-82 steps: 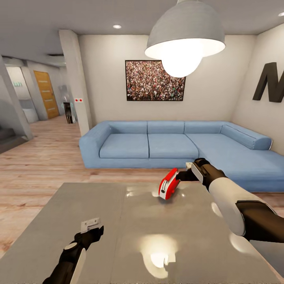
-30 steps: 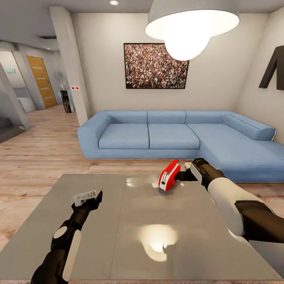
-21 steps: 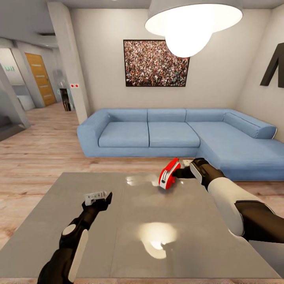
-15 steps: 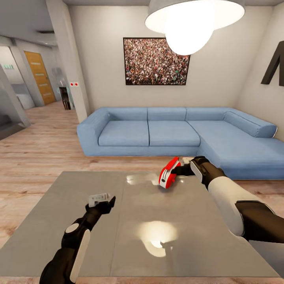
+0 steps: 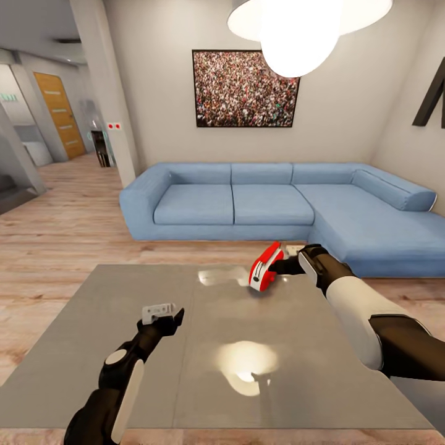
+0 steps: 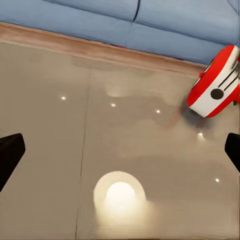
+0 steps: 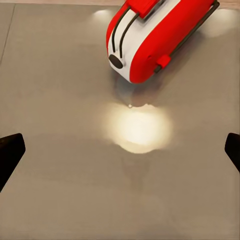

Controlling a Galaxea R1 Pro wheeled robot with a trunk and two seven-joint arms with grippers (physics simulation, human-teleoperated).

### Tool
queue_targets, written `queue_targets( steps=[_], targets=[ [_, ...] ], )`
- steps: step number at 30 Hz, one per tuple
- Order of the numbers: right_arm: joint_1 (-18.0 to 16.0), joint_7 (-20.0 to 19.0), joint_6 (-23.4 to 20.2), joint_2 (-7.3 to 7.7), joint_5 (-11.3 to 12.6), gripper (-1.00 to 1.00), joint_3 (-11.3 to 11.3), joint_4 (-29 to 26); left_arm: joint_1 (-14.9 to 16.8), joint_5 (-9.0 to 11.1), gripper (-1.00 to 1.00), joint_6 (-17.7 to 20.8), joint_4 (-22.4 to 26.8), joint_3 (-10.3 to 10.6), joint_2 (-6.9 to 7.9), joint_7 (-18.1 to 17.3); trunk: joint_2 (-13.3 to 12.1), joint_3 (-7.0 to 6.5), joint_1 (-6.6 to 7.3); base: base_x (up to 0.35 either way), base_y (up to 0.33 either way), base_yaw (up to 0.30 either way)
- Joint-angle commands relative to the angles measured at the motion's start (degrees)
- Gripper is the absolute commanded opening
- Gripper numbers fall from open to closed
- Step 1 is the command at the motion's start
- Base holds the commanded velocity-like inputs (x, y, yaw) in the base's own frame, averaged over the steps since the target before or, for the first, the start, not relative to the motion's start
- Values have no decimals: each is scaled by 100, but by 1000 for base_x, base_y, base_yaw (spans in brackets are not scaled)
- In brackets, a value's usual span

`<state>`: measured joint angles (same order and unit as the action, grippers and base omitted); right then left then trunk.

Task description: Turn on the radio receiver that's on the table in the living room.

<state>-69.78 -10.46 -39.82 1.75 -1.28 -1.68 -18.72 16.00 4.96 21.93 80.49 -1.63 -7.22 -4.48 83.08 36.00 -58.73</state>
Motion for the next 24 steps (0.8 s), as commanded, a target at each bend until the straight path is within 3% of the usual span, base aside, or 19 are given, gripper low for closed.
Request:
queue_targets(
  steps=[1,7,17,24],
  targets=[
    [0,0,0,-2,2,100,1,0,0,-2,100,2,1,37,4,3,0,10,0,0,0,0],
    [0,0,0,-1,-4,100,1,0,0,-3,100,3,-3,105,5,11,0,65,0,12,0,0],
    [0,-1,0,0,-4,100,1,0,0,-4,100,13,-5,110,5,31,0,158,0,269,0,0],
    [0,38,0,0,-5,100,1,0,0,-4,100,14,-6,110,1,18,0,177,0,65,0,0]
  ],
)
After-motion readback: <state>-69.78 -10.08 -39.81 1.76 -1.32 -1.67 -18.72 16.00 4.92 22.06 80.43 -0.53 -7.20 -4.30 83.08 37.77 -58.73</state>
